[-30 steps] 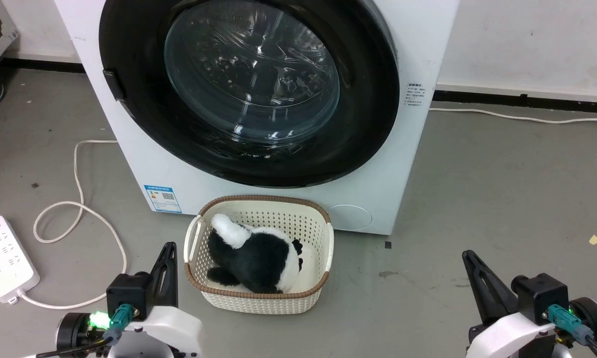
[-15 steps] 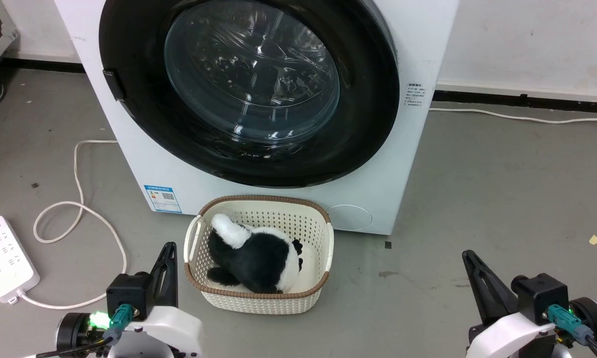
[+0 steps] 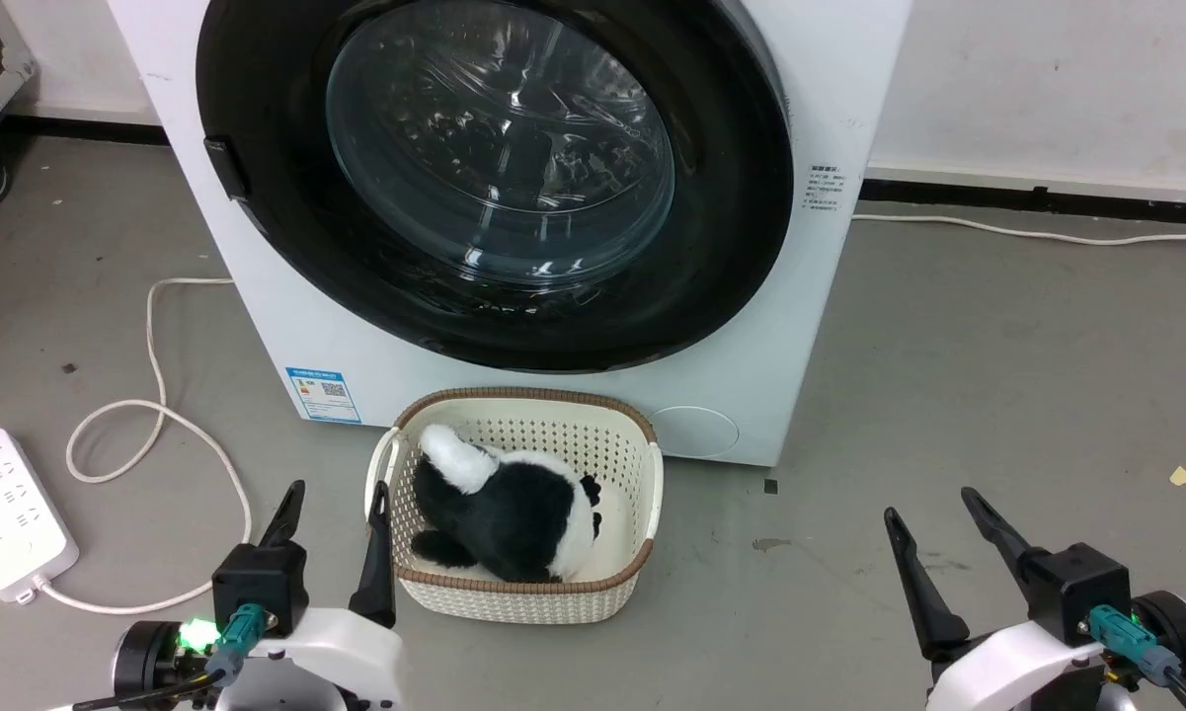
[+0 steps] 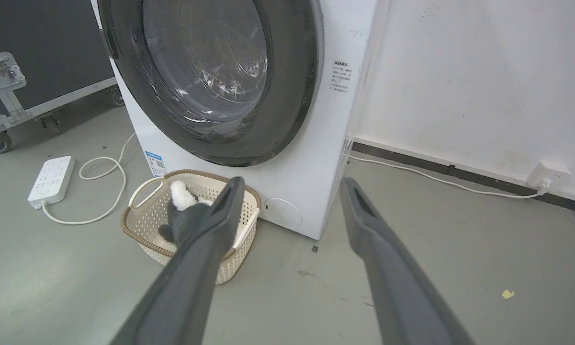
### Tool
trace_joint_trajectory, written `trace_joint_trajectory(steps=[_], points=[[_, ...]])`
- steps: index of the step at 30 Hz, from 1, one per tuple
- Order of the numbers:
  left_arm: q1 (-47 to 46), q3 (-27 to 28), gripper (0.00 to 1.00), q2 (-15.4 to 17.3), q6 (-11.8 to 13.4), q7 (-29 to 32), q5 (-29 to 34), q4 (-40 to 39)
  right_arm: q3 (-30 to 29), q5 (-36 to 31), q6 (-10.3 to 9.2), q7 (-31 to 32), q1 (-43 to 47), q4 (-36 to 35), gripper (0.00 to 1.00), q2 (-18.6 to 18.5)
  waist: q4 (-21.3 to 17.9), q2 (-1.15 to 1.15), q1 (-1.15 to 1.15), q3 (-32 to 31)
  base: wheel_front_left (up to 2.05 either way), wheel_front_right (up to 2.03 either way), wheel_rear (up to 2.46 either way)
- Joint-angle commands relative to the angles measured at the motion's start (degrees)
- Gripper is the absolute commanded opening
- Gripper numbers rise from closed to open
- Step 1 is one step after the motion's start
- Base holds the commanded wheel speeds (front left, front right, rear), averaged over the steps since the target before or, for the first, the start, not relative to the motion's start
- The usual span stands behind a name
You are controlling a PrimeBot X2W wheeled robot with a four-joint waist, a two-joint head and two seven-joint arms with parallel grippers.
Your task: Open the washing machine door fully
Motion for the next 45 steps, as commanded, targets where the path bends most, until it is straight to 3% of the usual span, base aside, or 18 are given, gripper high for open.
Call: trace_joint_trajectory(steps=[1, 16, 38, 39, 40, 41, 45], points=[[0.1, -0.1, 1.0, 0.0, 0.3, -0.6, -0.1, 0.0, -0.2, 0.5, 0.0, -0.5, 0.1, -0.1, 1.0, 0.0, 0.0, 0.0, 0.0, 0.0, 0.0, 0.0, 0.0], [-0.3, -1.1, 1.0, 0.0, 1.2, -2.4, -0.6, -0.7, -0.8, 0.9, -0.02, -2.3, -0.8, -1.0, 1.0, 0.0, 0.7, 0.0, 0.0, 2.1, 0.0, 0.0, 0.0], [-3.7, -2.6, 1.0, 0.0, 3.2, -5.0, -2.2, -2.7, -0.9, 6.3, -0.03, -3.0, -13.1, -0.6, 1.0, -5.3, 3.0, 0.0, 0.0, 9.0, 0.0, 0.0, 0.0], [-3.8, -2.6, 1.0, 0.0, 3.3, -5.1, -2.4, -2.8, -1.0, 6.9, -0.03, -2.8, -13.8, -0.4, 0.91, -5.3, 3.1, 0.0, 0.0, 9.3, 0.0, 0.0, 0.0], [-3.8, -2.6, 1.0, 0.0, 3.3, -5.1, -2.4, -2.8, -1.0, 6.9, -0.03, -2.8, -13.8, -0.4, 0.91, -5.3, 3.1, 0.0, 0.0, 9.3, 0.0, 0.0, 0.0], [-4.1, -2.7, 1.0, 0.0, 3.4, -5.3, -2.6, -2.9, -1.1, 7.9, -0.04, -2.5, -15.3, -0.1, 0.0, -5.5, 3.4, 0.0, 0.0, 9.9, 0.0, 0.0, 0.0], [-4.9, -3.0, 1.0, 0.0, 3.8, -5.9, -2.9, -3.3, -1.2, 10.6, -0.04, -2.0, -18.8, 0.8, 0.0, -5.9, 4.1, 0.0, 0.0, 11.5, 0.0, 0.0, 0.0]])
